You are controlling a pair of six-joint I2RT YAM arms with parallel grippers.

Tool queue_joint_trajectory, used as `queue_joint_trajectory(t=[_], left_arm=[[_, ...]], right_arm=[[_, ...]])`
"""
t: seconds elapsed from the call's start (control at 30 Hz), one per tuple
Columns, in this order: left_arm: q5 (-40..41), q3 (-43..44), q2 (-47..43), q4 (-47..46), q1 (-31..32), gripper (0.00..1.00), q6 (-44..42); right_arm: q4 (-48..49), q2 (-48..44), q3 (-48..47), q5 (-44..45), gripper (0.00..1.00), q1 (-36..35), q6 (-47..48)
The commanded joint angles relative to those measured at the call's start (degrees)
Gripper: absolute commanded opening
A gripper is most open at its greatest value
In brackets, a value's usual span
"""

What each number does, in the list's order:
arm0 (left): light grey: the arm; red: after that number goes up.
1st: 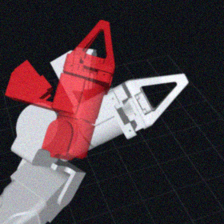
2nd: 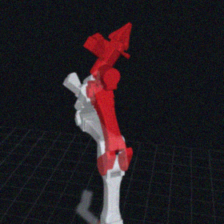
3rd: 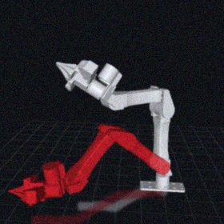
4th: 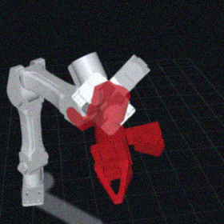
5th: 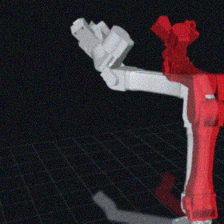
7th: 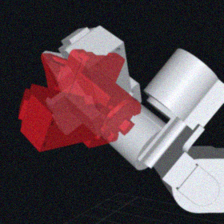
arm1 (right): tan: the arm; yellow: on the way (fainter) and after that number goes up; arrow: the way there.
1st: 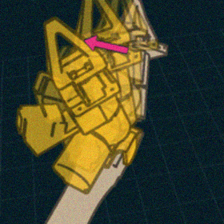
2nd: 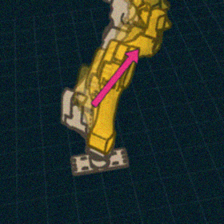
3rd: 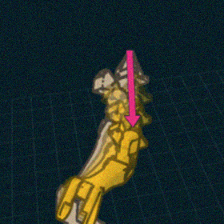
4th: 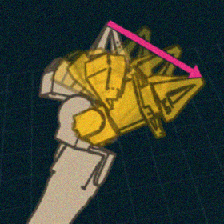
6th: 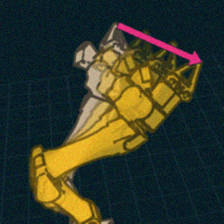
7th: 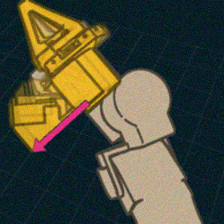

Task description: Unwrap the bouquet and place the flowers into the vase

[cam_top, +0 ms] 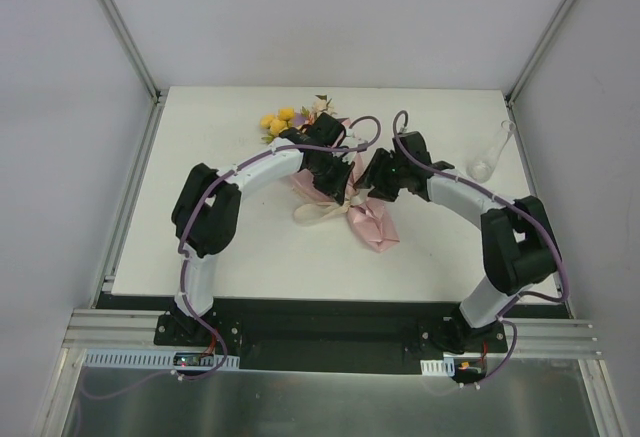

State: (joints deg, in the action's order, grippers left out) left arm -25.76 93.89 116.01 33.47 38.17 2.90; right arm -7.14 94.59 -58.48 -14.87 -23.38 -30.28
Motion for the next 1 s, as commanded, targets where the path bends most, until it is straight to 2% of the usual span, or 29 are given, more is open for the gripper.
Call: queue_joint_trajectory(t=[0.0,0.17,0.2,0.23,0.4,0.43,0.5,0.57,0.77,0.97], left_arm=[[-1.9,2.2,-4.3,1.2,0.0,0.0,1.7],[-2.0,2.3,-4.6,1.2,0.0,0.0,2.8],[-2.2,2.4,-4.7,1.2,0.0,0.0,3.1],[-1.9,2.2,-4.7,1.2,0.0,0.0,3.1],[-0.8,2.1,-4.7,1.2,0.0,0.0,3.6],[-0.7,2.0,-4.7,1.1,0.0,0.0,3.7],[1.0,2.2,-4.6,1.1,-0.1,0.0,4.0],[2.7,2.2,-5.0,1.3,-0.1,0.0,4.6],[17.7,1.6,-8.2,1.7,-0.6,0.0,6.9],[23.2,0.7,-9.7,1.7,-0.6,0.0,7.6]], right_arm=[[-0.7,0.9,-4.2,2.7,0.53,-2.2,0.1],[1.4,1.6,-4.4,1.1,0.52,-2.7,-3.0],[1.6,1.2,-4.5,1.9,0.48,-3.0,-3.2],[1.6,0.8,-4.3,2.6,0.37,-3.1,-3.1],[1.4,-2.8,-2.3,7.0,0.2,-3.3,-2.2],[1.2,-3.4,-2.2,7.2,0.1,-3.2,-1.7],[0.4,-3.9,-2.2,8.3,0.01,-3.3,-0.3],[-0.9,-4.9,-2.1,10.4,0.01,-3.3,0.9],[-4.8,-8.9,-0.4,16.8,0.01,-3.3,5.1],[-7.1,-15.5,2.8,20.6,0.01,-3.3,9.1]])
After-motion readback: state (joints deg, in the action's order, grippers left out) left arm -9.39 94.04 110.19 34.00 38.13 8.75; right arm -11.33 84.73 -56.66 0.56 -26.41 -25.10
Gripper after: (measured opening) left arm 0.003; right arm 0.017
